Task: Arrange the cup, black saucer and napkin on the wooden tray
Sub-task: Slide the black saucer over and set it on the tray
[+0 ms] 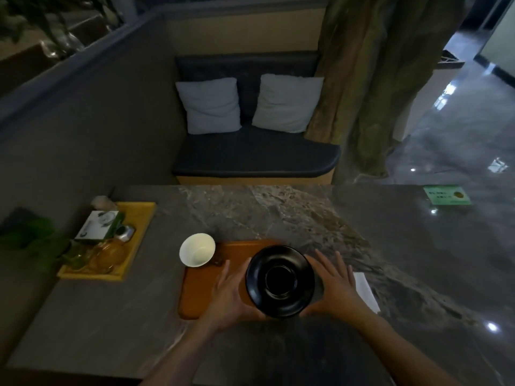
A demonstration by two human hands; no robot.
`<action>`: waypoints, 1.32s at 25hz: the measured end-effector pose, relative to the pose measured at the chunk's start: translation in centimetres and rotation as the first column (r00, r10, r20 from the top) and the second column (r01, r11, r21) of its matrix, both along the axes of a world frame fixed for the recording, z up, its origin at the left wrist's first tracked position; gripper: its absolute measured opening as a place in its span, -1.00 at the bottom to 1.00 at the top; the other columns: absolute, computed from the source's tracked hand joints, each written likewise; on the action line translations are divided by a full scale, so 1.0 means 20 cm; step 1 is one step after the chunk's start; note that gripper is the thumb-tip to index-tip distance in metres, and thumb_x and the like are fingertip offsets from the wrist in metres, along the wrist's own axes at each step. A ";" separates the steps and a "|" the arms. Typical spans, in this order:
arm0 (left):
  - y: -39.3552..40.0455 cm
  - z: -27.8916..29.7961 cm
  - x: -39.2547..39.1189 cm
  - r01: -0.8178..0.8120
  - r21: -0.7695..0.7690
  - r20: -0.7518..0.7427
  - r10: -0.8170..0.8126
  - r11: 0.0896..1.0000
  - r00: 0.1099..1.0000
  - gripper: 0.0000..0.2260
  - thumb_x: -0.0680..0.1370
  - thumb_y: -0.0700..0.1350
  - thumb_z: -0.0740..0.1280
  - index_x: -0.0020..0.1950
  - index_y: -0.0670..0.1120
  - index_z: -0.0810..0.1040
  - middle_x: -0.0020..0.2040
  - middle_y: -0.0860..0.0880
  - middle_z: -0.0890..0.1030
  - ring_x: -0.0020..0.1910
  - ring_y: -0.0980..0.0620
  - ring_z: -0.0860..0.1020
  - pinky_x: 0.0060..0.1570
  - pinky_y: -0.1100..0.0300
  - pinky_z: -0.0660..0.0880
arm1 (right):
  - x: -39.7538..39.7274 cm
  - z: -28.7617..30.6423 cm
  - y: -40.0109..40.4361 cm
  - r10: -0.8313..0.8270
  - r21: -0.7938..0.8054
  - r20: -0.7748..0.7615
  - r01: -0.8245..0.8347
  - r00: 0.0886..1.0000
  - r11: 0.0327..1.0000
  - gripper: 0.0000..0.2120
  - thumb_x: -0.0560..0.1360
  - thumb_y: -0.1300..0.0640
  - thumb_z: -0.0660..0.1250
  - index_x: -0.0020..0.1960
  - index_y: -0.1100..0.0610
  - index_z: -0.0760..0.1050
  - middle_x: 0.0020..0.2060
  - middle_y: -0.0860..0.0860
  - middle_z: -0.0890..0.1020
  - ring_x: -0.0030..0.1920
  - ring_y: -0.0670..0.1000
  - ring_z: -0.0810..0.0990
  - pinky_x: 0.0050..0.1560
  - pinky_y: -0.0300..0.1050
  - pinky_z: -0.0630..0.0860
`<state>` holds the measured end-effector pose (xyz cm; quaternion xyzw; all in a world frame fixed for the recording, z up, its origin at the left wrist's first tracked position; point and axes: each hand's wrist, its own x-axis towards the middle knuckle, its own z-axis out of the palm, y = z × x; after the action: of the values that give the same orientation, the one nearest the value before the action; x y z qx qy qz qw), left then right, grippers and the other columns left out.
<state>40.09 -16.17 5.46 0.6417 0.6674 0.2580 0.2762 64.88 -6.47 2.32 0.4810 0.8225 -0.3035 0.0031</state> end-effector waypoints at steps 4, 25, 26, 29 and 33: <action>-0.01 -0.12 -0.17 -0.045 -0.135 -0.107 0.030 0.990 0.994 0.03 0.19 0.40 0.52 0.52 0.14 0.11 0.51 0.16 0.25 0.52 0.11 0.14 0.49 -0.08 0.12 | -0.15 -0.10 0.04 0.051 -0.026 0.052 -0.050 0.997 0.998 0.20 -0.03 -0.62 0.33 0.32 -0.51 -0.41 0.47 -0.30 -0.27 0.46 0.05 -0.49 0.44 0.28 -0.38; 0.01 -0.61 -0.36 -0.134 -0.373 -0.041 0.128 0.918 0.991 0.16 0.13 0.34 0.52 0.47 0.26 -0.23 0.59 0.07 -0.13 0.54 0.08 -0.23 0.46 0.14 -0.20 | -0.35 -0.45 0.11 0.095 -0.132 0.176 -0.072 0.980 0.989 0.22 0.02 -0.58 0.33 0.41 -0.40 -0.38 0.48 -0.28 -0.32 0.47 0.08 -0.47 0.46 0.26 -0.32; 0.01 -0.62 -0.37 -0.138 -0.365 -0.053 0.128 0.921 0.990 0.16 0.13 0.33 0.52 0.48 0.25 -0.21 0.59 0.07 -0.12 0.54 0.08 -0.22 0.47 0.13 -0.19 | -0.35 -0.46 0.11 0.093 -0.134 0.177 -0.070 0.980 0.988 0.21 0.03 -0.58 0.33 0.43 -0.39 -0.36 0.49 -0.27 -0.32 0.48 0.10 -0.46 0.45 0.26 -0.33; 0.03 -0.64 -0.37 -0.153 -0.352 -0.054 0.143 0.923 0.988 0.15 0.11 0.32 0.51 0.48 0.25 -0.17 0.57 0.10 -0.10 0.54 0.07 -0.21 0.48 0.10 -0.16 | -0.36 -0.47 0.13 0.097 -0.125 0.194 -0.074 0.976 0.989 0.22 0.04 -0.60 0.30 0.47 -0.35 -0.33 0.49 -0.25 -0.34 0.48 0.11 -0.46 0.45 0.24 -0.35; 0.04 -0.65 -0.38 -0.140 -0.354 -0.055 0.129 0.925 0.990 0.14 0.12 0.29 0.52 0.49 0.22 -0.15 0.55 0.15 -0.10 0.54 0.07 -0.21 0.49 0.07 -0.15 | -0.37 -0.48 0.13 0.097 -0.111 0.211 -0.074 0.973 0.991 0.22 0.05 -0.60 0.30 0.47 -0.33 -0.35 0.48 -0.25 -0.40 0.47 0.11 -0.49 0.44 0.25 -0.37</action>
<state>32.45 -15.30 -7.59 0.5374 0.7497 0.1410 0.3595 57.54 -3.81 -7.33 0.4744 0.8206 -0.2908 0.1302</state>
